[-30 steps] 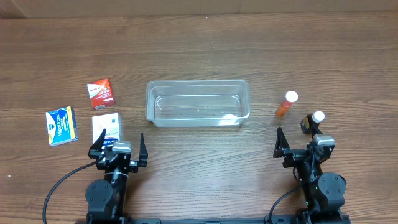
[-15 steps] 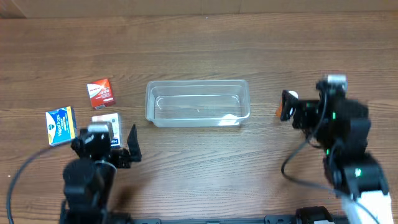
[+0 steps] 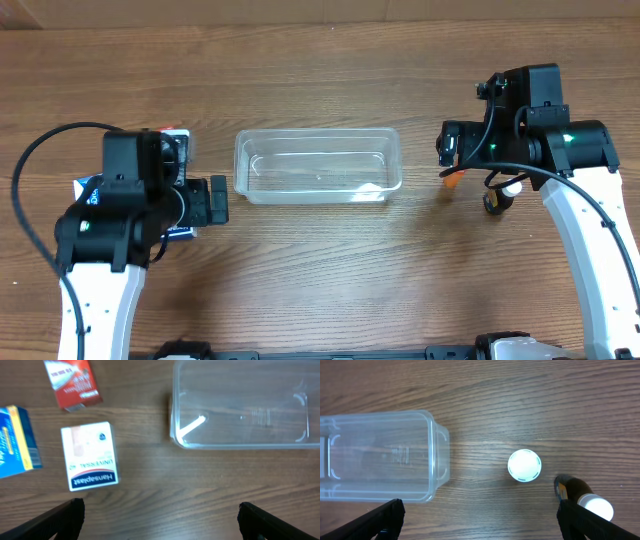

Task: Pack container
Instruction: 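Move the right gripper to the orange tube and grasp it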

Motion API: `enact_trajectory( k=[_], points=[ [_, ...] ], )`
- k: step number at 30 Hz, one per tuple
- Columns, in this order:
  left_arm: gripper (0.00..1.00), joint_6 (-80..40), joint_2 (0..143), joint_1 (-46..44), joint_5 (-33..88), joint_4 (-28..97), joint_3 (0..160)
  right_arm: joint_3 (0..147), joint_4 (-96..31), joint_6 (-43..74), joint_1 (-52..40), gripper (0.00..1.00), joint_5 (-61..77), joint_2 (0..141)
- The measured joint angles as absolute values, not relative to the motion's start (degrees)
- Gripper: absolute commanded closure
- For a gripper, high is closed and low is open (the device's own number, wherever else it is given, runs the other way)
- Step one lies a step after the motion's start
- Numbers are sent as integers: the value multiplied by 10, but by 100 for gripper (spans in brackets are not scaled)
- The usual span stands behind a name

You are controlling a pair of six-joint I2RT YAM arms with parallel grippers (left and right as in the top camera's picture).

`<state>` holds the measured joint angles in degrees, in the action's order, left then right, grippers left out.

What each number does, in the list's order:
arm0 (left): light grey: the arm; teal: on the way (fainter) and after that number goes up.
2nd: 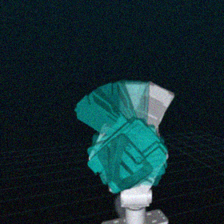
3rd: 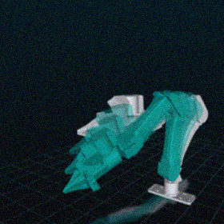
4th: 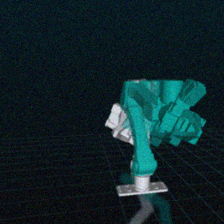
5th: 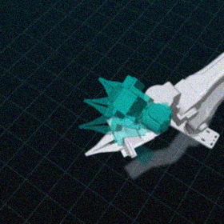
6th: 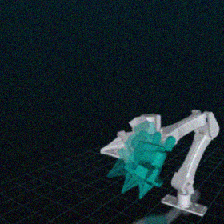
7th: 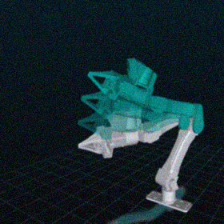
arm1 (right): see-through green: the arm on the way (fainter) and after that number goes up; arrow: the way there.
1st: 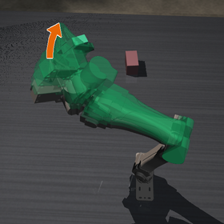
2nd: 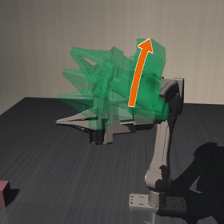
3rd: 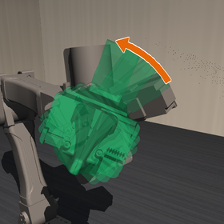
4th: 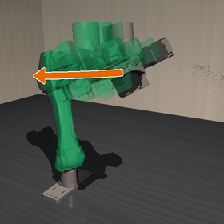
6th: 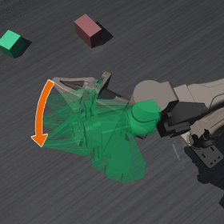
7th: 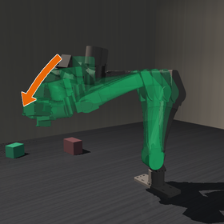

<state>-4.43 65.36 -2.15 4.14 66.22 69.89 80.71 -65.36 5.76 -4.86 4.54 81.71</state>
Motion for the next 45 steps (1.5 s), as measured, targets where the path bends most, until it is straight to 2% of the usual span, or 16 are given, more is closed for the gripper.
enact_trajectory(
  k=[10, 21, 25, 33, 35, 37, 45],
  points=[
    [0, -44, 695, -22, 54, 675, 699, 813, -653, 109, -46, 0, 10, 899],
    [0, -44, 696, -22, 54, 675, 699, 813, -653, 122, -1, 0, 6, 968],
    [0, -44, 696, -22, 54, 675, 699, 813, -650, 122, -1, 13, 6, 996],
    [0, -44, 696, -22, 54, 675, 699, 813, -645, 120, -1, 55, 6, 1000],
    [0, -44, 696, -22, 54, 675, 699, 813, -645, 120, -1, 57, 6, 1000],
    [0, -44, 696, -22, 54, 675, 699, 813, -645, 119, -1, 64, 6, 1000],
    [0, -44, 696, -22, 54, 675, 699, 813, -645, 120, -1, 73, 6, 1000]
  ],
)
